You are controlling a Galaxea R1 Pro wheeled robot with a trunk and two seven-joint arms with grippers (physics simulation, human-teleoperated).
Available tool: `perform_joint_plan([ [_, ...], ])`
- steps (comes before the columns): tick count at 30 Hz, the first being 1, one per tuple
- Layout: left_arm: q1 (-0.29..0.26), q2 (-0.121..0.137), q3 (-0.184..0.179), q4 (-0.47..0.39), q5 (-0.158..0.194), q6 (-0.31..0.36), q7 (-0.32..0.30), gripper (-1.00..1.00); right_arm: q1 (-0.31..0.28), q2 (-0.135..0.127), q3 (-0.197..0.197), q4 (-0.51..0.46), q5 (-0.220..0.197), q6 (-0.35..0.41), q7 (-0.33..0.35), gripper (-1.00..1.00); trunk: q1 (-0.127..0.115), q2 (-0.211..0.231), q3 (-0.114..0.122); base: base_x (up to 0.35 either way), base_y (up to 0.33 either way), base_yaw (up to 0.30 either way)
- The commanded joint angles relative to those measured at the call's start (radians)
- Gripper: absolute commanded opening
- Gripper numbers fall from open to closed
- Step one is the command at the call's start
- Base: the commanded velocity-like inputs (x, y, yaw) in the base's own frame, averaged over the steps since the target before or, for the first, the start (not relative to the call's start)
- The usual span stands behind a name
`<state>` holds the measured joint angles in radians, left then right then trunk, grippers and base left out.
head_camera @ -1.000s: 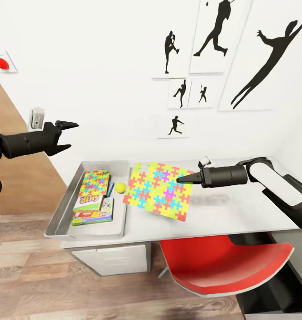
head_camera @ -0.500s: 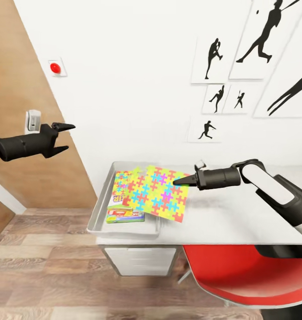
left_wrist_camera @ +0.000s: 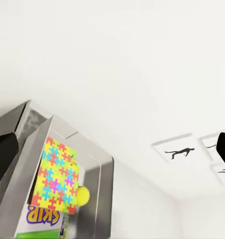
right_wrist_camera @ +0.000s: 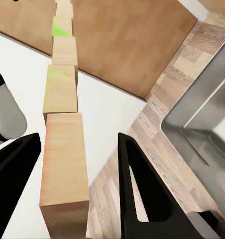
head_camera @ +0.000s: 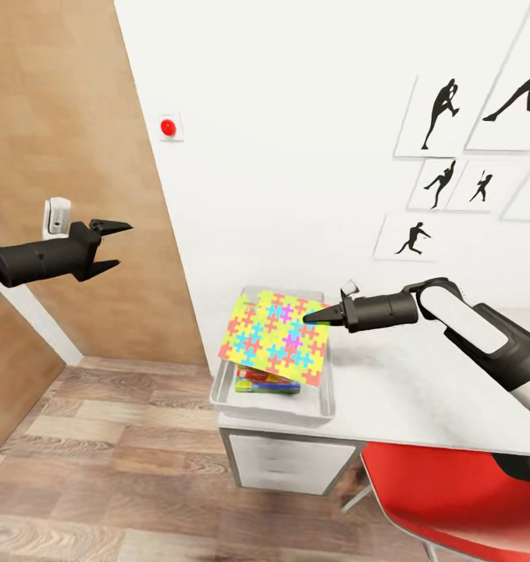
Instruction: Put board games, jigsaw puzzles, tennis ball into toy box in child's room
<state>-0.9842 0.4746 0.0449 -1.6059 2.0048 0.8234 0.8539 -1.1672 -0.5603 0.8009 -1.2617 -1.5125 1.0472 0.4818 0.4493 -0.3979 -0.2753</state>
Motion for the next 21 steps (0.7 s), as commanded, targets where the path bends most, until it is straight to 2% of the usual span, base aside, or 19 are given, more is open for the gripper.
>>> perform_joint_plan([
  [1,0.002,0.000,0.001,0.000,0.009,0.002,0.010,1.00,-0.008,0.003,0.011,0.013,0.005,0.000,0.010,-1.00,0.001,-0.002,-0.001,0.000,0.056,0.180],
  [2,0.002,0.000,0.001,0.000,0.009,0.002,0.010,1.00,-0.008,0.003,0.011,0.013,0.005,0.000,0.010,-1.00,0.001,-0.002,0.001,0.000,0.056,0.180],
  [4,0.011,0.001,0.000,0.000,0.009,0.002,0.010,1.00,-0.029,0.009,0.043,0.043,0.007,0.000,0.010,-1.00,0.001,-0.002,0.003,0.000,0.040,0.188],
  [6,0.020,0.002,0.000,0.000,0.009,0.002,0.008,1.00,-0.059,0.011,0.093,0.077,0.008,0.000,0.009,-1.00,0.001,-0.002,0.005,0.000,0.026,0.190],
  [7,0.020,0.002,0.000,0.000,0.009,0.002,0.008,1.00,-0.059,0.011,0.093,0.077,0.008,0.000,0.009,-1.00,0.001,-0.002,0.005,0.000,0.023,0.190],
  [10,0.035,0.002,-0.001,0.000,0.009,0.002,0.001,1.00,-0.113,0.006,0.184,0.126,0.008,0.000,0.009,-1.00,0.001,-0.002,0.007,0.000,0.015,0.150],
  [11,0.035,0.002,-0.001,0.000,0.009,0.002,0.001,1.00,-0.113,0.006,0.184,0.126,0.008,0.000,0.009,-1.00,0.001,-0.002,0.007,0.000,0.012,0.122],
  [15,0.060,0.002,0.000,0.000,0.008,0.001,-0.019,1.00,-0.161,-0.007,0.268,0.168,0.007,0.000,0.010,-1.00,0.001,-0.002,0.008,0.000,0.007,0.072],
  [17,0.071,0.003,0.000,0.000,0.007,0.001,-0.028,1.00,-0.173,-0.014,0.290,0.182,0.007,0.000,0.010,-1.00,0.001,-0.002,0.008,0.000,0.003,0.036],
  [21,0.083,0.003,0.001,0.000,0.007,0.001,-0.037,1.00,-0.183,-0.023,0.310,0.211,0.005,0.000,0.011,-1.00,0.001,-0.002,0.008,0.000,0.002,0.024],
])
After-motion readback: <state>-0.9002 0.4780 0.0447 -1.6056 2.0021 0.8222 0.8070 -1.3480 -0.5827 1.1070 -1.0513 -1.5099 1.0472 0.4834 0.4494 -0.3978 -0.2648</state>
